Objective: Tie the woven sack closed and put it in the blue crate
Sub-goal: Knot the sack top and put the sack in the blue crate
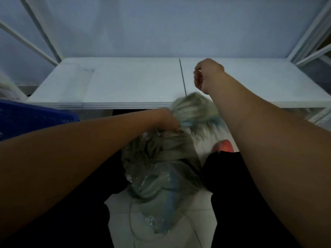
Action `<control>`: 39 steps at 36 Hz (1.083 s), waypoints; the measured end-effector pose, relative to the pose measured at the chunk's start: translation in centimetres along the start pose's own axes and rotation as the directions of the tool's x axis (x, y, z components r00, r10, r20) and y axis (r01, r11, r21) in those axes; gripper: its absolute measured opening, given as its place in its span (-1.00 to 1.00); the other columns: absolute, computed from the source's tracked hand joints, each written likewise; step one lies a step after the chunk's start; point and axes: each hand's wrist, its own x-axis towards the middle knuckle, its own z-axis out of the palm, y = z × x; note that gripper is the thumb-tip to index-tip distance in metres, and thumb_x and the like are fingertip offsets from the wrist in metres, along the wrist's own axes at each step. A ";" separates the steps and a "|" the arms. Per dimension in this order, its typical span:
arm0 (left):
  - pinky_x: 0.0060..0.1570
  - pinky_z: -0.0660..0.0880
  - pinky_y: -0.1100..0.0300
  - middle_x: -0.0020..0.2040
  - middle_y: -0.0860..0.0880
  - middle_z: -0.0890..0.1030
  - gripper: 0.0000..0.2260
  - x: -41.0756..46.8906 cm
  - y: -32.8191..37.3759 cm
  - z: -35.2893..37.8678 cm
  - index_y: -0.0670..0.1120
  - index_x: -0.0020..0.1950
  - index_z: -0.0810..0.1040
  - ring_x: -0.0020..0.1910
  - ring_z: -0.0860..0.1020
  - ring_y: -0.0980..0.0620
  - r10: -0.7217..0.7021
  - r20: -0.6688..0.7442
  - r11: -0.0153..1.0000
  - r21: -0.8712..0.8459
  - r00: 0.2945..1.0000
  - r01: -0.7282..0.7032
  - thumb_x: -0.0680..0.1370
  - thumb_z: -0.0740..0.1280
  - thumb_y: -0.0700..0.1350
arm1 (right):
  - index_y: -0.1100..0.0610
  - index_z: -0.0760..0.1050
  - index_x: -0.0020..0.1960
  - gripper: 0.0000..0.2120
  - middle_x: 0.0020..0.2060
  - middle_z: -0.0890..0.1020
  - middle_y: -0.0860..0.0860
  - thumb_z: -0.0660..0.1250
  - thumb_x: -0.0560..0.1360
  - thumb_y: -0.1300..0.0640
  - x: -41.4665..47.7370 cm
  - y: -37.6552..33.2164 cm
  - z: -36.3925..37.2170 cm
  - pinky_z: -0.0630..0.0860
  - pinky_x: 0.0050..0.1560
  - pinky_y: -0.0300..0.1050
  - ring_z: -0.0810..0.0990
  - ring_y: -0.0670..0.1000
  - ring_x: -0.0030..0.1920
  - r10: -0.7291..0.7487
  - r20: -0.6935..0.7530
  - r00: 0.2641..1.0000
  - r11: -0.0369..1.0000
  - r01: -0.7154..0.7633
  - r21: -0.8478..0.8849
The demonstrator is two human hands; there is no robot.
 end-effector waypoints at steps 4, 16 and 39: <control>-0.23 0.65 0.08 -0.13 -0.16 0.58 -0.78 1.1 0.9 -1.5 -0.25 0.05 0.54 -0.31 0.59 -0.10 -0.149 -0.260 0.760 -0.647 0.954 -0.058 0.56 0.34 -0.10 | 0.18 0.50 -0.14 -0.94 -0.34 0.56 0.08 0.33 0.51 0.22 -1.1 0.6 1.2 0.48 -0.34 -0.22 0.45 0.02 -0.43 -0.065 0.050 0.997 0.979 0.074 -0.190; -0.30 0.62 0.13 -0.10 -0.16 0.67 -0.78 2.4 2.6 -1.7 -0.22 0.19 0.55 -0.26 0.68 -0.08 0.122 -0.271 0.978 -0.133 0.955 -0.162 0.58 0.29 -0.19 | 0.22 0.58 0.17 -0.61 -0.03 0.69 0.15 0.53 0.44 0.04 -1.9 4.2 4.0 0.63 -0.16 0.01 0.66 0.15 -0.07 0.209 0.349 0.913 0.809 0.038 -0.586; 0.05 0.58 0.06 0.08 -0.12 0.67 -0.70 0.3 -4.6 5.8 -0.15 0.17 0.61 0.01 0.63 -0.07 0.043 0.450 0.684 0.638 0.892 -0.355 0.49 0.45 -0.04 | 0.22 0.49 -0.16 -0.82 -0.22 0.65 0.08 0.16 0.57 0.25 1.7 0.8 0.1 0.61 -0.06 -0.11 0.60 0.06 -0.27 0.057 -0.064 0.996 0.987 -0.066 -0.149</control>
